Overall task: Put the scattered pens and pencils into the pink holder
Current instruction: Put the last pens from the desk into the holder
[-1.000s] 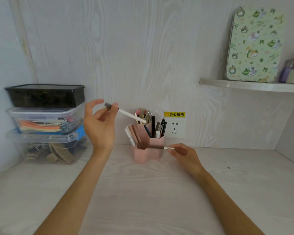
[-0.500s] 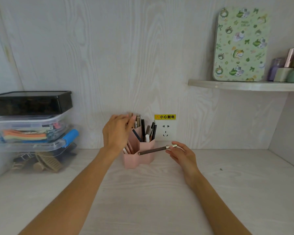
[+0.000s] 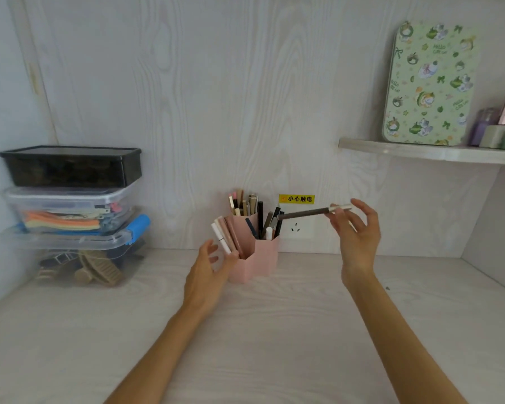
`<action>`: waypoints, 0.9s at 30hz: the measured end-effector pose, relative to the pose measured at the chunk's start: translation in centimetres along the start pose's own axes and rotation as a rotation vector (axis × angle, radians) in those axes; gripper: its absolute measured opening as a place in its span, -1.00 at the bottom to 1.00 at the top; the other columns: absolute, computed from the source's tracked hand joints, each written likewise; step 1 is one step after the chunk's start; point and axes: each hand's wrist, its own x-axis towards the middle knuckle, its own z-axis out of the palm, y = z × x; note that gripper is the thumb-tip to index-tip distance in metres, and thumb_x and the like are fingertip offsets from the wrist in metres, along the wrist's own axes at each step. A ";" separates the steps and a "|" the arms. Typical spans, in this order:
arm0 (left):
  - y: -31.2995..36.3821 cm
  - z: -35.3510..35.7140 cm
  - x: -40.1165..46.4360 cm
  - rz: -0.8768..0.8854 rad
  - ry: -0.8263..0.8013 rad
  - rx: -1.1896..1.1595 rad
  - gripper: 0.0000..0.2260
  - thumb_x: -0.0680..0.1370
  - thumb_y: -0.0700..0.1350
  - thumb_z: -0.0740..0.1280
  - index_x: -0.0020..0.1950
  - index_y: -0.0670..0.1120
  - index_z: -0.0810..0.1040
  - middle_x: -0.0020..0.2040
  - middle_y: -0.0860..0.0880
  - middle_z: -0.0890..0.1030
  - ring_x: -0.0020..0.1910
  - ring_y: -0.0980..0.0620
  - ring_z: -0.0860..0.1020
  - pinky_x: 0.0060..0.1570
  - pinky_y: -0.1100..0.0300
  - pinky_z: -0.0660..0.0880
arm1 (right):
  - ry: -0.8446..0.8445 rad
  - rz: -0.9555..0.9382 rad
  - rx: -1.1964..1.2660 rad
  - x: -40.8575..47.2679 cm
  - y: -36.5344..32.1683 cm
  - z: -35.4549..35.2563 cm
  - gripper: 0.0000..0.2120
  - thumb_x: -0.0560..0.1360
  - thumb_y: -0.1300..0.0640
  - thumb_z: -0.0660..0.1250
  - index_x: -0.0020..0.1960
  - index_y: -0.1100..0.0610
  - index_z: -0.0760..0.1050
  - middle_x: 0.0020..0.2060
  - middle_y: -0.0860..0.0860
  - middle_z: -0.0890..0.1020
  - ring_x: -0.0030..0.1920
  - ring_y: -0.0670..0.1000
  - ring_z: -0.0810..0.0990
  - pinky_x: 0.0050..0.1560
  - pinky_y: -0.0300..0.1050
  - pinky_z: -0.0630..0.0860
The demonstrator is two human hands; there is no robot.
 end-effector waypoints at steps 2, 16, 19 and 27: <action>-0.2 0.5 0.2 -0.024 -0.067 -0.010 -0.57 0.49 0.13 0.33 0.32 0.03 0.42 0.18 0.11 0.54 0.15 0.04 0.53 0.19 0.01 0.46 | -0.038 -0.139 -0.075 0.3 -1.5 1.7 -0.77 0.47 0.20 0.38 0.05 0.00 0.42 -0.15 0.00 0.69 -0.09 0.00 0.70 0.02 -0.24 0.53; -0.2 0.7 -0.3 0.012 -0.058 -0.039 -0.68 0.49 0.12 0.31 0.18 0.02 0.51 0.10 0.05 0.61 0.01 0.09 0.55 -0.11 0.18 0.42 | -0.500 -0.744 -1.285 1.2 2.6 6.3 -0.81 0.49 0.01 0.33 -0.09 0.09 0.65 0.01 0.04 0.66 0.19 0.12 0.47 0.11 -0.05 0.33; -0.2 0.5 -0.5 0.018 -0.062 -0.040 -0.67 0.49 0.13 0.30 0.18 0.01 0.52 0.10 0.04 0.61 0.01 0.08 0.54 -0.18 0.21 0.39 | -0.531 -0.756 -1.230 1.0 3.1 5.0 -0.78 0.53 0.00 0.27 0.04 0.04 0.64 0.16 0.05 0.59 0.27 0.12 0.42 0.25 0.03 0.34; -0.2 0.7 -0.4 0.034 -0.017 0.139 -0.23 0.21 0.19 0.49 0.35 0.05 0.31 0.24 0.07 0.48 0.17 0.03 0.48 -0.01 0.10 0.47 | -0.500 0.305 -0.698 -3.2 6.4 2.1 -0.27 0.50 -0.25 0.16 0.52 0.04 -0.03 0.48 0.01 0.21 0.43 -0.01 0.26 0.35 -0.08 0.26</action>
